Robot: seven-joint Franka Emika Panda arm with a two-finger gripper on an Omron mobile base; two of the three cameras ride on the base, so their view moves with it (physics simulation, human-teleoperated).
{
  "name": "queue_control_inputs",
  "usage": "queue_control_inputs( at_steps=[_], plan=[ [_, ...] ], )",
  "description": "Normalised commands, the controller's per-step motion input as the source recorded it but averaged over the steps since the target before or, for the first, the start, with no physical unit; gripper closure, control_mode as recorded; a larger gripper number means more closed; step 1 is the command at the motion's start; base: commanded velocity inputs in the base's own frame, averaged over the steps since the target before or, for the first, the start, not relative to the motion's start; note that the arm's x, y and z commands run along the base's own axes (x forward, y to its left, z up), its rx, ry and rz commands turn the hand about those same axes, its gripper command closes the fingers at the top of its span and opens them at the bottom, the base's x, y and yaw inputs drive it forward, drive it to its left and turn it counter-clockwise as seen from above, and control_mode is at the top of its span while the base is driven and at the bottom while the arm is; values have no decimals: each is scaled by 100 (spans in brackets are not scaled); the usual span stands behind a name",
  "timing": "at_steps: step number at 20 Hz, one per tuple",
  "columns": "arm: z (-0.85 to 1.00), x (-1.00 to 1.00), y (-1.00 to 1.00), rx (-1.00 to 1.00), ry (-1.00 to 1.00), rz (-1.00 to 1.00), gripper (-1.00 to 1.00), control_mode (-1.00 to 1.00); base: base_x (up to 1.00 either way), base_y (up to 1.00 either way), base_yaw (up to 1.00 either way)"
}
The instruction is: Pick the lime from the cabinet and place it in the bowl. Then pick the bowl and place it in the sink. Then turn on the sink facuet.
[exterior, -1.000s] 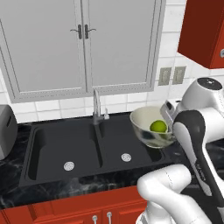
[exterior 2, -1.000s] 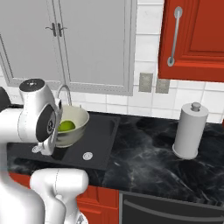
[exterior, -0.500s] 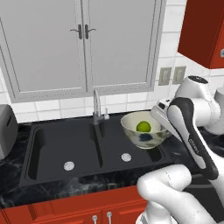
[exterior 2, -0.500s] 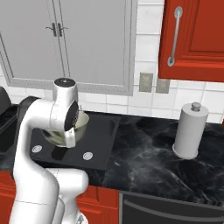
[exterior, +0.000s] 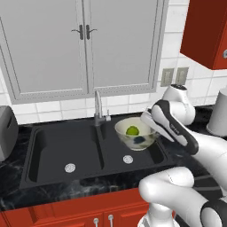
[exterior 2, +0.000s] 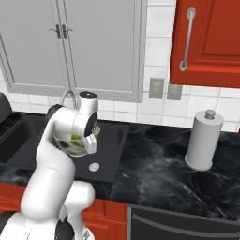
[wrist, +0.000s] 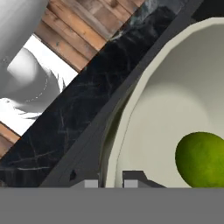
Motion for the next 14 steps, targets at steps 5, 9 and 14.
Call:
queue_control_inputs(
  at_steps=[5,9,14],
  plan=[
    [-78,74,0,0,1,3,100,-100,0,0,0],
    [-75,58,0,0,0,-1,100,-100,0,0,0],
    [-74,37,0,0,0,-7,100,-100,0,0,0]
  ],
)
